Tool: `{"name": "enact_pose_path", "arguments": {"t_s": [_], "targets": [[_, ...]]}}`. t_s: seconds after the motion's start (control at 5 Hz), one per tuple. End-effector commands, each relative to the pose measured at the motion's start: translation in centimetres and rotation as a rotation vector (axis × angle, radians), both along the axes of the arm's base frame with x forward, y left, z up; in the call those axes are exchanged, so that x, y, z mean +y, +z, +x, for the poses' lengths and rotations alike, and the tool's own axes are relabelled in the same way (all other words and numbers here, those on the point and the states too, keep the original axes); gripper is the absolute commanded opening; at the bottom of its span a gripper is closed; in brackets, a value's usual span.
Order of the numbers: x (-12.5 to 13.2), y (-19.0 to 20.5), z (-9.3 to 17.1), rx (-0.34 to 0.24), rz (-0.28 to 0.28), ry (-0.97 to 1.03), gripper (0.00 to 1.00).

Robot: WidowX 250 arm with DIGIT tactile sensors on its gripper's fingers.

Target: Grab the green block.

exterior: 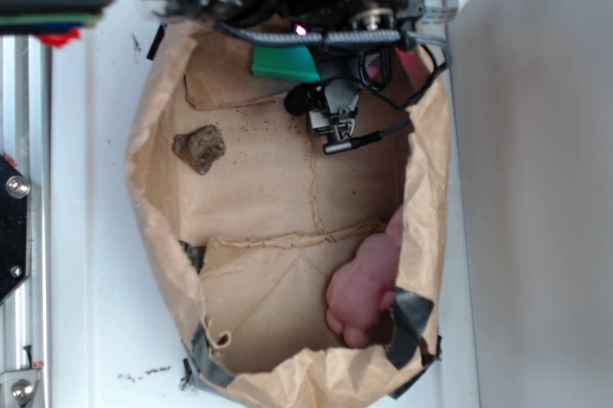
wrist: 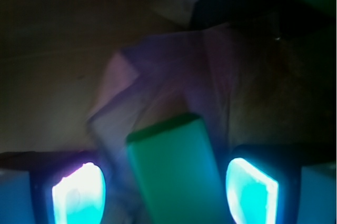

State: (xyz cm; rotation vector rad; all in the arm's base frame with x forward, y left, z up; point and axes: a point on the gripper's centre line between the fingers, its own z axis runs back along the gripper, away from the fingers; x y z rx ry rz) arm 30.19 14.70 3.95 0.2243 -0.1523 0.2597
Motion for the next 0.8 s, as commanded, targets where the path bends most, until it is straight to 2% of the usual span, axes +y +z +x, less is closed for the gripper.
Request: {"name": "enact_pose_path", "arguments": {"t_s": [0.0, 0.2, 0.4, 0.6], "targets": [[0.8, 0.7, 1.4, -0.082, 0.103, -0.021, 1.00], [0.1, -0.5, 0.9, -0.105, 0.102, -0.063, 1.00], [-0.6, -1.4, 0.5, -0.114, 0.056, -0.090, 0.98], [-0.6, -0.7, 1.1, -0.123, 0.029, -0.067, 0.00]]}}
